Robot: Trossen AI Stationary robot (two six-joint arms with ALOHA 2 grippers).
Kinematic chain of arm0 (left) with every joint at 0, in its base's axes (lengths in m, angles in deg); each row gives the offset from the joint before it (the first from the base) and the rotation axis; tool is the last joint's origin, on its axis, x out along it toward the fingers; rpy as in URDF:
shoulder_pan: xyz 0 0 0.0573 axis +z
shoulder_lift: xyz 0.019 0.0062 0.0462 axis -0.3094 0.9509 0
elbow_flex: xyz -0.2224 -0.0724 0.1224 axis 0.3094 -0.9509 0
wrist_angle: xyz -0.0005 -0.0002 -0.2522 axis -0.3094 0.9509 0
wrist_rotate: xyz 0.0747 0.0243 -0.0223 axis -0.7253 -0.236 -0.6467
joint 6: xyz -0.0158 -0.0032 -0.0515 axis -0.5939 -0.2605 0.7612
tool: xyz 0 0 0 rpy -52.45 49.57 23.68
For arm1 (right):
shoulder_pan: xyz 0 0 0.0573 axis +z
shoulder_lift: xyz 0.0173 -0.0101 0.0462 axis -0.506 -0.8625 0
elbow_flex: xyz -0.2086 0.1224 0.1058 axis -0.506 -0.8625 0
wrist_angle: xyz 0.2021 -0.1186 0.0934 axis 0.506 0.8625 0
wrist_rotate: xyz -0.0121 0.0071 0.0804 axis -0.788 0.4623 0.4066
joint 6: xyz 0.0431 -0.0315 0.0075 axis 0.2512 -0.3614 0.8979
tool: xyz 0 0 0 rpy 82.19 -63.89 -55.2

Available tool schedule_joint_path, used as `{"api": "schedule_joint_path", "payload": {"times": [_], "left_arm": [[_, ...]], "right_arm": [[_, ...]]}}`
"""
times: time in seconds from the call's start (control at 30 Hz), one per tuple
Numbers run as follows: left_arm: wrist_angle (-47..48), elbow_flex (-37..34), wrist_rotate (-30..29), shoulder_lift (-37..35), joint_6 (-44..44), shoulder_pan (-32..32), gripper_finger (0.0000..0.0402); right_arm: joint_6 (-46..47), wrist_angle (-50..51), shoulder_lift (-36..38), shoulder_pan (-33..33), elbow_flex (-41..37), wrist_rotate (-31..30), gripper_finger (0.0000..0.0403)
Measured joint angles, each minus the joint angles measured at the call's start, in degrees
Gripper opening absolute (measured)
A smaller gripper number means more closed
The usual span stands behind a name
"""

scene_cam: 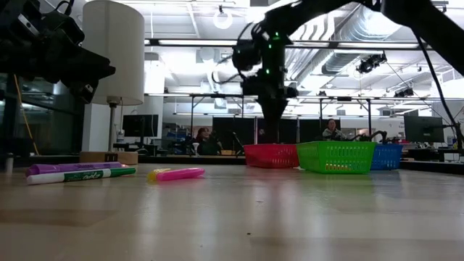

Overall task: Pick & Place Markers
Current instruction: Put the pink pen in the green bin

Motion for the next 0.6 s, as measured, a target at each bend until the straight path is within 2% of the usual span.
{"api": "schedule_joint_path", "payload": {"times": [0.4, 0.6], "left_arm": [[0.0, 0.0, 0.0, 0.0, 0.0, 0.0, 0.0083], [0.0, 0.0, 0.0, 0.0, 0.0, 0.0, 0.0083]], "right_arm": [[-4.8, 4.6, 2.1, 11.6, 0.0, 1.1, 0.0124], [-2.6, 5.3, 2.1, 18.2, 0.0, 1.1, 0.0124]]}}
